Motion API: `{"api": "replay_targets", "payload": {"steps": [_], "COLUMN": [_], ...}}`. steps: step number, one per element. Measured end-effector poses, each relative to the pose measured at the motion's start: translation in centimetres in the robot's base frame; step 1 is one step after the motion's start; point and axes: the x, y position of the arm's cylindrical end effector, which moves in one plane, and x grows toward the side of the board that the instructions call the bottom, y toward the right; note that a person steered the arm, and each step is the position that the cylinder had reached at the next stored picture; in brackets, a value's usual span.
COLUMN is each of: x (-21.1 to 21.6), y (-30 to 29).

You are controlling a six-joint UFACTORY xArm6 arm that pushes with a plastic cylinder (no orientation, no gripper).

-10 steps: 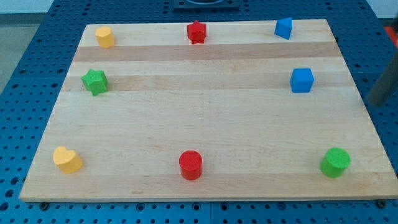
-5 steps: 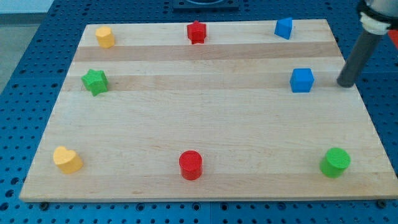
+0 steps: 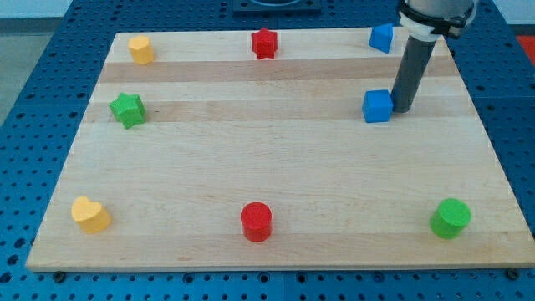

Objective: Place the cube to the center of the board

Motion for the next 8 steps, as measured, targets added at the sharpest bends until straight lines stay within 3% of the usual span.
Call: {"api": "replay_targets", "payload": {"steps": [1,5,7,8], "x": [0.0,0.0,-0.5,-4.0], "y": [-1.1,-14.5,-15.0,-15.0]}}
